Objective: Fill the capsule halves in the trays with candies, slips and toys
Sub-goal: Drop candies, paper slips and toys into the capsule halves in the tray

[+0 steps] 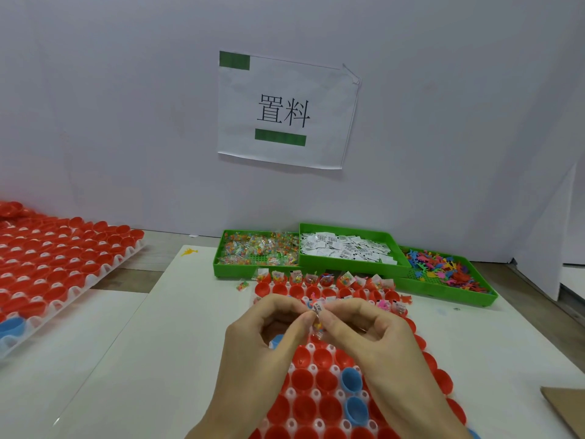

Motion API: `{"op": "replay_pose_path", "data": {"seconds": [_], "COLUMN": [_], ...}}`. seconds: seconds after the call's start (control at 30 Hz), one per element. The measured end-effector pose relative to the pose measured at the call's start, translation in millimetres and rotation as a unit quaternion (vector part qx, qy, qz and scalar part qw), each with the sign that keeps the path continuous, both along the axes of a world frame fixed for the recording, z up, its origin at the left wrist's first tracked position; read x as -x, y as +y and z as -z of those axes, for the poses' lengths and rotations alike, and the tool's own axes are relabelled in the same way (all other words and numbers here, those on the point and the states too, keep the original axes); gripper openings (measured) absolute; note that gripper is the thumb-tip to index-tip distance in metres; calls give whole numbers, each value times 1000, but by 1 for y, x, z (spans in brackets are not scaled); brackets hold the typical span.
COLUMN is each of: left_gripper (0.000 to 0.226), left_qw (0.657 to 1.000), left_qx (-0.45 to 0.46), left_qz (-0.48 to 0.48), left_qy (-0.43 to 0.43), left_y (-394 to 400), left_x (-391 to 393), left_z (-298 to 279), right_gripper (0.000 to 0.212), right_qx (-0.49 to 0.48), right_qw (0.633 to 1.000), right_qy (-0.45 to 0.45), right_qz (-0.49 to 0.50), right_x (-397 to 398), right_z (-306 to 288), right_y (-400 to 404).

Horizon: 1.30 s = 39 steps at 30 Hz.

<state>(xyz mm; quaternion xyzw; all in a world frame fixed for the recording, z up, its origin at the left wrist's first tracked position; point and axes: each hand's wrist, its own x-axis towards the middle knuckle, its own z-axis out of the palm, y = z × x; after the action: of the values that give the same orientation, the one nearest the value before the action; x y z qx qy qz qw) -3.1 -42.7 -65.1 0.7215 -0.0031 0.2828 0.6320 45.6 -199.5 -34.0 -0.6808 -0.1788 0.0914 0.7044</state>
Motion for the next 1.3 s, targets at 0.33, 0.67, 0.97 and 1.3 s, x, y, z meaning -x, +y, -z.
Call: {"op": "replay_pose_path", "data": {"seconds": [0.33,0.67,0.97,1.3], "left_gripper": [24,16,38,30], "left_qw": [998,1000,982,990], "left_qx": [-58,3,174,114], "left_qz": [24,10,-6,6], "left_qy": [27,22,73,85], "left_y": [-2,24,51,59], "left_x": [0,-6,-8,-12], "left_z": [1,-8,-14,-9], "right_gripper": [10,8,8,7], "right_qx": [14,47,122,135], "right_qw": [996,994,979,975], "right_qy": [-84,-95,-161,-171], "right_qz": [34,2,-26,-34], "right_x": [5,-21,-41,-46], "right_z": [6,-4,-8,1], "right_y": [8,27,65,67]}}
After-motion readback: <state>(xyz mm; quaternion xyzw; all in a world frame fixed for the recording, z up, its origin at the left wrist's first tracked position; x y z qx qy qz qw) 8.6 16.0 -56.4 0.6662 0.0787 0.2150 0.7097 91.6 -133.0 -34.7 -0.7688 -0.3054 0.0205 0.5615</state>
